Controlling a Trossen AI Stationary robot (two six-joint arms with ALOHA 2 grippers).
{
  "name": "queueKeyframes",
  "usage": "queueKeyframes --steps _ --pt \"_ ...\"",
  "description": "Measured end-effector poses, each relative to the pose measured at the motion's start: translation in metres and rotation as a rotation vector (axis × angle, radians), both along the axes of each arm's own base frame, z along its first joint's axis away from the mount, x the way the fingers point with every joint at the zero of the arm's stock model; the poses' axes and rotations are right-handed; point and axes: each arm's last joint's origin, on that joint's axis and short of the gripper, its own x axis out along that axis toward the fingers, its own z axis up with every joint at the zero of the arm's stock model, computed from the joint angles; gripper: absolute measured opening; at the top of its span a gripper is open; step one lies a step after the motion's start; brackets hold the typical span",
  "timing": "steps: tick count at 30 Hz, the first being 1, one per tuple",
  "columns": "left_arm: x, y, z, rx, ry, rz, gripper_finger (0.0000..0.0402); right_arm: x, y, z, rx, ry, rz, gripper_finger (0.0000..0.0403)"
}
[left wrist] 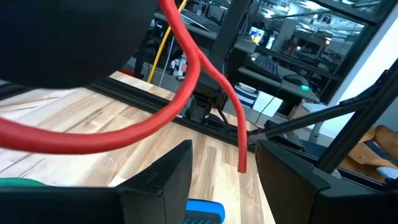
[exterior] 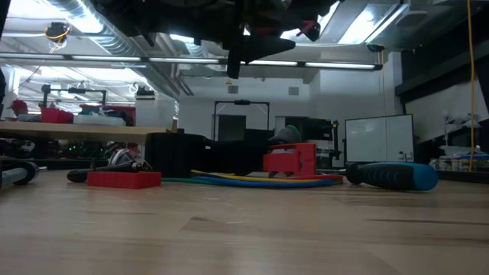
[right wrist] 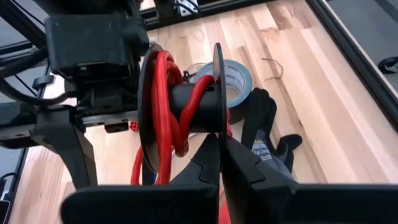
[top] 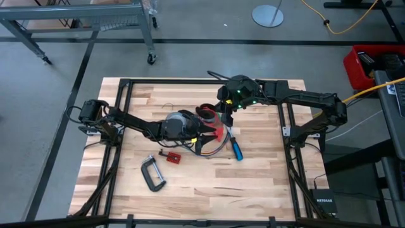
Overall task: Coil cords
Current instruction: Coil the red wire cable onto the black spool
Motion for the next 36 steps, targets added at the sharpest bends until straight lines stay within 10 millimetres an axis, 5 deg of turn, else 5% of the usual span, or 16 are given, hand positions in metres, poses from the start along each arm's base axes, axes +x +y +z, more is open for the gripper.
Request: queueKeyframes --steps 36 --pt "0.0001 0.0007 -0.0001 0.01 0.001 0.002 0.0169 0.0038 0.0015 0.0053 0.028 -0.073 0.057 0.0005"
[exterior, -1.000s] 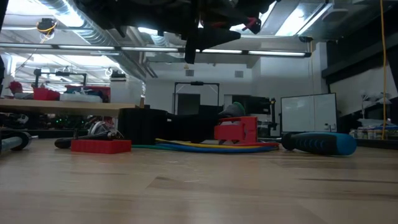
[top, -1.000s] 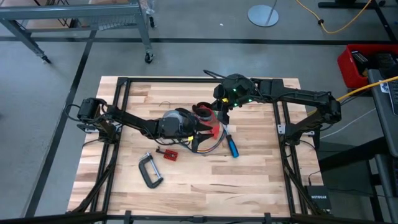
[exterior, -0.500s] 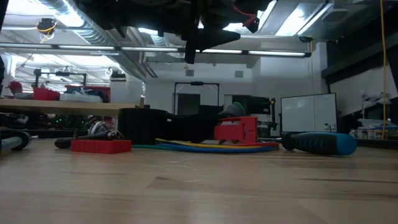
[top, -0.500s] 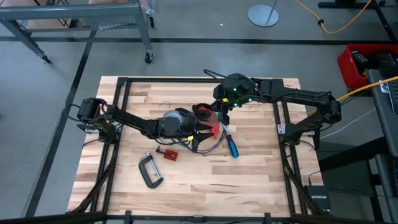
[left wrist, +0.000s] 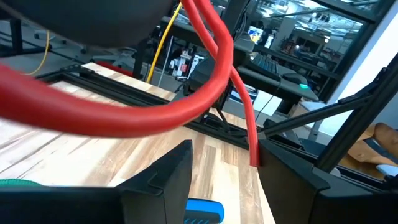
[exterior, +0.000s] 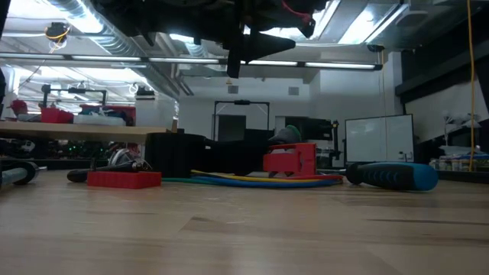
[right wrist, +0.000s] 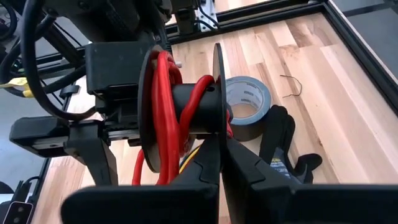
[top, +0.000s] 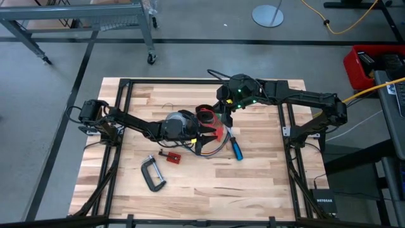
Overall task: Coil cords
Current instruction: Coil the red wire cable onto the black spool
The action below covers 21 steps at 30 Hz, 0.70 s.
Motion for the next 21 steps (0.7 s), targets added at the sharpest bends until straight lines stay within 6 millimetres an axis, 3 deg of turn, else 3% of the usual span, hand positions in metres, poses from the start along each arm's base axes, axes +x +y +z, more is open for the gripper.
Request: queueKeyframes --steps 6,17,21 --pt "0.0 0.0 0.0 0.001 0.0 0.001 0.0143 0.001 -0.0002 0.0016 -0.004 -0.019 0.0 0.0005" --pt "0.0 0.0 0.0 -0.003 0.0 0.001 0.0013 0.0003 0.0 0.0004 -0.001 -0.005 0.0 0.0005" --pt "0.0 0.0 0.0 -0.031 -0.003 0.003 0.0008 -0.0007 -0.0002 -0.0011 -0.002 0.014 -0.007 0.0005"
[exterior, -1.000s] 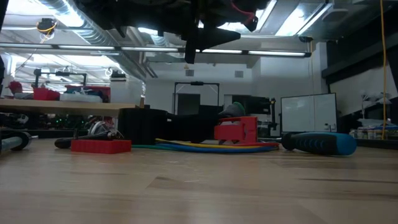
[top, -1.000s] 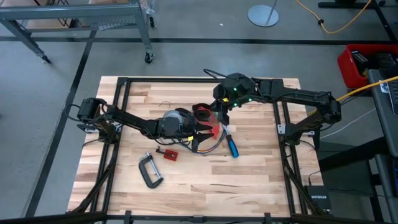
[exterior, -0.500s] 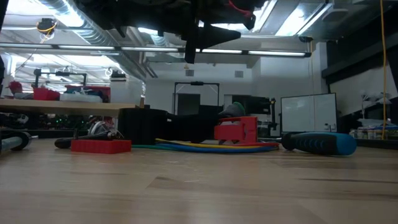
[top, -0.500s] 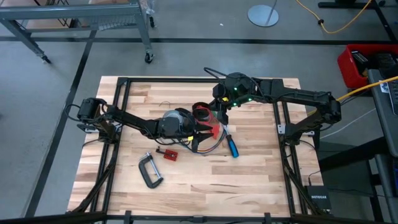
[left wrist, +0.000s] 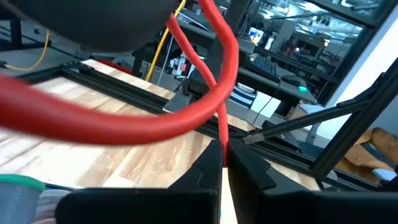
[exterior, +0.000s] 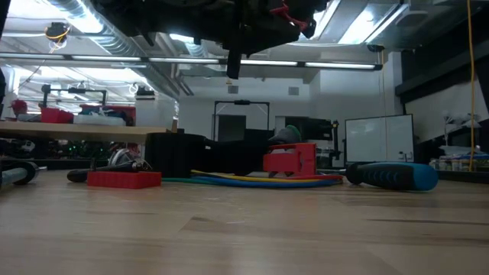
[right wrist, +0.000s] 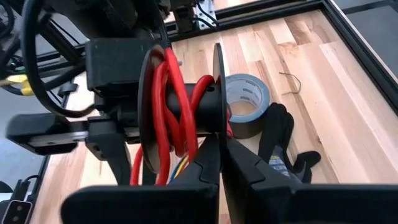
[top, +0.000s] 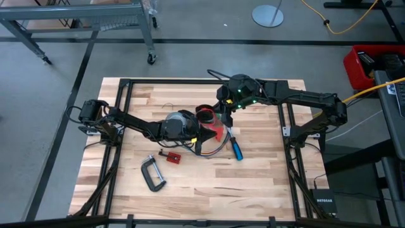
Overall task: Coil cords
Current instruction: Coil the red wire cable onto the black spool
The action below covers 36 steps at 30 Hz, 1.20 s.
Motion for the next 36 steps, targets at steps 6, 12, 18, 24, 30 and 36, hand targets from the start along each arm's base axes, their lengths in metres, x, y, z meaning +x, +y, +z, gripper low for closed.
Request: queueKeyframes --steps 6,12,18,24,30,36 --pt "0.0 0.0 0.0 -0.04 0.0 0.003 0.0003 0.0 0.0 -0.001 0.0 0.007 -0.002 0.0005" --pt "-0.001 -0.003 -0.008 -0.083 0.073 0.002 0.0002 -0.001 -0.001 -0.002 -0.018 0.028 -0.027 0.0005" --pt "-0.003 -0.002 -0.019 -0.119 0.181 0.04 0.0001 -0.005 -0.001 -0.007 -0.032 0.094 -0.052 0.0005" --pt "-0.005 -0.002 -0.024 -0.134 0.233 0.054 0.0 -0.015 0.001 -0.017 -0.004 0.238 -0.042 0.0005" --pt "-0.01 -0.001 -0.036 -0.188 0.358 0.085 0.0 -0.025 0.003 -0.025 0.021 0.369 -0.036 0.0005" --pt "-0.015 -0.001 -0.045 -0.198 0.466 0.11 0.0 -0.027 0.004 -0.026 0.027 0.398 -0.034 0.0005"
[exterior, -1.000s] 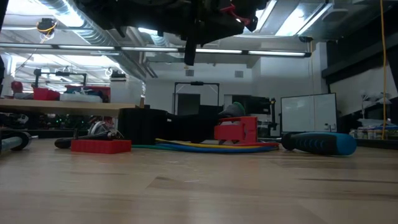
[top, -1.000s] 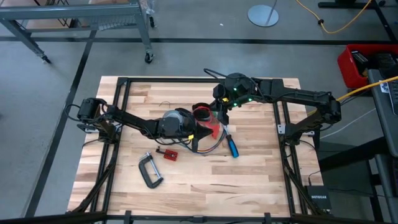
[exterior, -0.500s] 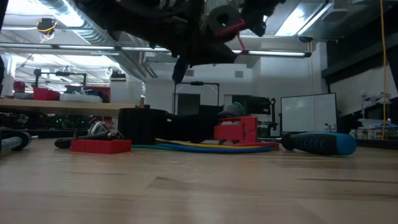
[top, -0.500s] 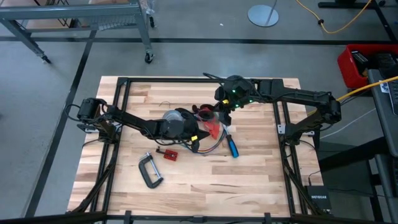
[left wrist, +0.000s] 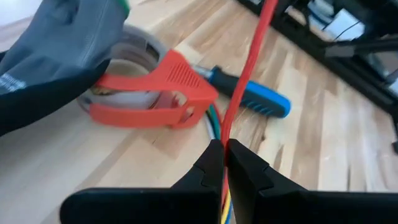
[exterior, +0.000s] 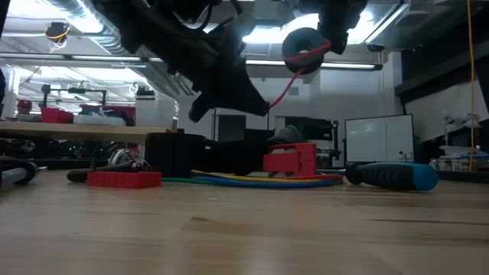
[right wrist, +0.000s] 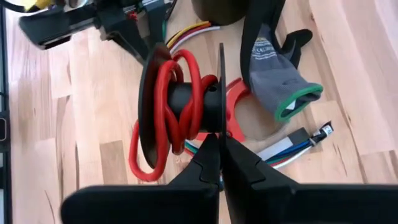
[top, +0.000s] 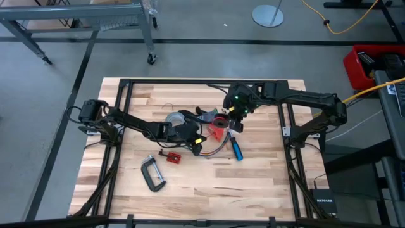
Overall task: Coil cords
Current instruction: Coil the red wire cable onto the black spool
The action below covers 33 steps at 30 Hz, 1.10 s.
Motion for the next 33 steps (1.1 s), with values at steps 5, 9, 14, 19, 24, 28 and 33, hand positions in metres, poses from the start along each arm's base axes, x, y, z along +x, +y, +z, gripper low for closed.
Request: queueKeyframes --steps 5,9,14,19,24,28,33 --pt "-0.002 0.001 -0.003 0.001 0.041 0.005 0.0 -0.001 0.0 -0.001 0.003 0.01 0.001 0.0005" --pt "-0.002 0.001 -0.003 0.002 0.043 0.011 0.0 -0.002 0.001 -0.001 0.005 0.021 0.001 0.0005" --pt "-0.001 0.002 -0.001 -0.008 0.007 0.03 0.0 0.002 0.0 0.001 -0.006 -0.028 0.0 0.0005" --pt "0.0 0.001 0.0 -0.007 -0.003 0.029 0.0 0.009 0.0 0.007 0.024 -0.128 0.034 0.0005" --pt "0.0 0.002 0.0 0.023 -0.005 0.03 0.0 0.012 0.001 0.01 0.08 -0.179 0.083 0.0005" --pt "0.0 0.006 0.001 0.034 -0.007 0.056 0.0 0.013 0.002 0.011 0.108 -0.193 0.106 0.0005" --pt "0.0 0.015 0.001 0.055 -0.009 0.11 0.0 0.013 0.003 0.011 0.138 -0.203 0.13 0.0005"
